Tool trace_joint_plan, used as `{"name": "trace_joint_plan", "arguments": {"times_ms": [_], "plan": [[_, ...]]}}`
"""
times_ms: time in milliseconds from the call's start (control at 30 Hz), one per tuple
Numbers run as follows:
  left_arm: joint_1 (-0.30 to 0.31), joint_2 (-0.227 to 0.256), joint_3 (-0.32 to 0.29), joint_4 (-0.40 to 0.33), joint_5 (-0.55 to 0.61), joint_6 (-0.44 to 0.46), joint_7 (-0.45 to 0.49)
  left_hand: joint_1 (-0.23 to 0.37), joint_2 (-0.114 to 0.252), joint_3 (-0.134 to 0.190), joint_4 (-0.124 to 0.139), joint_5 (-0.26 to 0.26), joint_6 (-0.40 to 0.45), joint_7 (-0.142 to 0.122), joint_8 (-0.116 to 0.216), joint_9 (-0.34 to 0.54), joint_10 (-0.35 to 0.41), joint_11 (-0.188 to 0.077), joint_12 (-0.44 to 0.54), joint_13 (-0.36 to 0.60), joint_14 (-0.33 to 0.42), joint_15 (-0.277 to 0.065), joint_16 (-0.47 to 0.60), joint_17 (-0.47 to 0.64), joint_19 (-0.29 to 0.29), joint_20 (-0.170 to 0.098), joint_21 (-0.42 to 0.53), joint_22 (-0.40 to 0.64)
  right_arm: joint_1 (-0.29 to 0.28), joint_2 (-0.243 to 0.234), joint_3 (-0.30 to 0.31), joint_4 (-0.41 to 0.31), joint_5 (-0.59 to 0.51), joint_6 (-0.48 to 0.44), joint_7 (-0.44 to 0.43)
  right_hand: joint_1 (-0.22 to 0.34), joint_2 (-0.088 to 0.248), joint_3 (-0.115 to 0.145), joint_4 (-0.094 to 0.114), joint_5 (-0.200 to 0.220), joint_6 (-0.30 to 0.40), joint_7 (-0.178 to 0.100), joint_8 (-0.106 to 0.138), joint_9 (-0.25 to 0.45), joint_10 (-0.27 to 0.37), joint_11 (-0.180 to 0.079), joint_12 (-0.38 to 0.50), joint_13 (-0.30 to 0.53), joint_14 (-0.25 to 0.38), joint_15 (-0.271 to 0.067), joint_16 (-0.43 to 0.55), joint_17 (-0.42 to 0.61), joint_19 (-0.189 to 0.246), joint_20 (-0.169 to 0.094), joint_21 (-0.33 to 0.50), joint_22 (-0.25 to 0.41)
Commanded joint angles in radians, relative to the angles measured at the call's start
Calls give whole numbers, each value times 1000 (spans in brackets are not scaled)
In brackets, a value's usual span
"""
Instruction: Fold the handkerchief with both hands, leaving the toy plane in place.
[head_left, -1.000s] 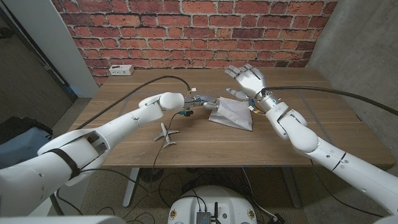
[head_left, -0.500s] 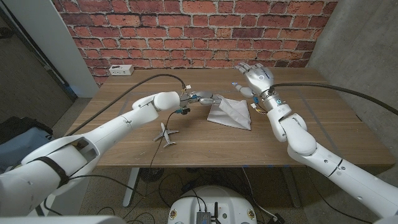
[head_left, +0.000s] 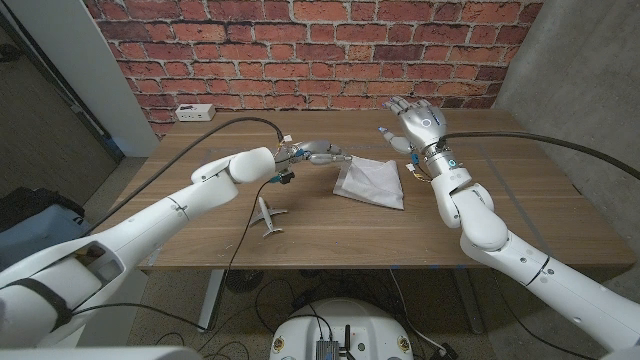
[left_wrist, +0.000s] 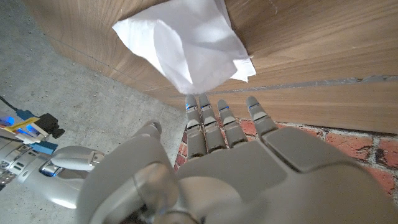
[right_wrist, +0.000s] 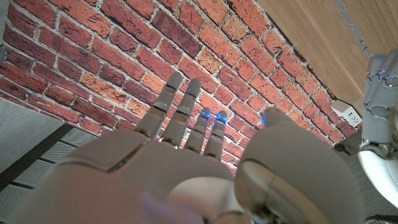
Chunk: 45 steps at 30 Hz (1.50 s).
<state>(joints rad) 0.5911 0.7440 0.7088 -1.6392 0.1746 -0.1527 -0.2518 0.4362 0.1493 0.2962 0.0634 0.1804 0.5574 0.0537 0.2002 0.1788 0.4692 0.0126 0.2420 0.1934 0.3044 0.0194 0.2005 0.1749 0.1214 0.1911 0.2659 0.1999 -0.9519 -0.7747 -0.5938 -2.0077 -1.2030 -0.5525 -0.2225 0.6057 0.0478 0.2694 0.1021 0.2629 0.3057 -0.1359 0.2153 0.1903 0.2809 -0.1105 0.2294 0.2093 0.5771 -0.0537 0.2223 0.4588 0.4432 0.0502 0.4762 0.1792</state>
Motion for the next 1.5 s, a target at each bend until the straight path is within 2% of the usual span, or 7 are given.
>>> {"name": "trace_joint_plan", "arguments": {"times_ms": [33, 267, 533, 900, 967, 1167, 1500], "plan": [[142, 105, -118, -171, -12, 9, 109, 10, 1, 6, -10, -1, 16, -1, 8, 4, 16, -4, 6, 3, 13, -1, 6, 2, 3, 6, 0, 0, 2, 13, -11, -2, 13, -29, -12, 8, 5, 7, -1, 4, 12, -2, 7, 3, 13, 3, 2, 0, 13, -130, 7, 3, 4, 2, -3, 5], [202, 109, -174, -179, -29, -26, 190, 11, 4, 14, -14, -1, 6, -3, 1, 5, 6, -2, -1, 4, 22, -5, 4, 2, 15, 10, 3, 1, -14, 32, -2, -13, 44, -51, -44, 3, 11, 10, 1, 4, 24, -1, 10, 3, 21, 5, 3, 0, 12, -128, 6, 2, 6, 1, -4, 5], [241, 66, -197, -126, -65, -71, 260, -7, 13, 61, -20, -3, -187, -80, -32, 5, -184, -19, -60, 7, -55, -1, -21, 8, 16, 14, -2, 4, -47, 70, 27, -26, 142, -63, -122, -1, 20, 15, 1, 3, 39, 0, 12, 2, 33, 8, 4, 0, 10, -124, 5, 2, 12, 0, -4, 5], [257, 15, -210, -64, -117, -136, 302, -26, 10, 84, -20, -3, -318, -121, -32, 4, -284, -26, -60, 6, -133, -2, -25, 7, -1, 13, -10, 6, -85, 86, 80, -62, 319, -35, -191, -5, 32, 23, -1, 1, 57, 5, 14, 2, 47, 21, 4, 0, -1, -114, 1, 0, 15, 0, -6, 5], [259, 5, -212, -53, -129, -148, 308, -29, 8, 87, -21, -3, -338, -127, -32, 3, -298, -23, -59, 6, -148, -5, -26, 7, -4, -8, -12, 6, -95, 92, 94, -72, 360, -28, -201, -3, 35, 27, -5, 1, 66, 8, 15, 1, 52, 23, 4, 0, -5, -108, -1, -2, 13, 0, -8, 5], [255, -21, -211, -18, -151, -186, 314, -35, 4, 98, -29, -3, -352, -119, -21, 3, -310, -15, -49, 4, -173, -6, -24, 3, -7, -130, -13, 6, -125, 101, 154, -100, 525, 25, -212, -1, 43, 36, -11, -3, 73, 19, 13, 1, 61, 52, 2, 0, -14, -97, -4, -4, 7, 5, -13, 5], [258, -59, -213, 24, -197, -224, 322, -38, 4, 103, -33, -3, -342, -108, -15, 2, -310, -15, -45, 3, -178, -10, -22, 2, -6, -148, -13, 6, -157, 95, 223, -110, 753, 124, -213, 8, 71, 49, -32, -17, 116, 55, 21, 1, 74, 80, -2, 0, -40, -72, 4, 12, -4, 17, -21, 6]]}}
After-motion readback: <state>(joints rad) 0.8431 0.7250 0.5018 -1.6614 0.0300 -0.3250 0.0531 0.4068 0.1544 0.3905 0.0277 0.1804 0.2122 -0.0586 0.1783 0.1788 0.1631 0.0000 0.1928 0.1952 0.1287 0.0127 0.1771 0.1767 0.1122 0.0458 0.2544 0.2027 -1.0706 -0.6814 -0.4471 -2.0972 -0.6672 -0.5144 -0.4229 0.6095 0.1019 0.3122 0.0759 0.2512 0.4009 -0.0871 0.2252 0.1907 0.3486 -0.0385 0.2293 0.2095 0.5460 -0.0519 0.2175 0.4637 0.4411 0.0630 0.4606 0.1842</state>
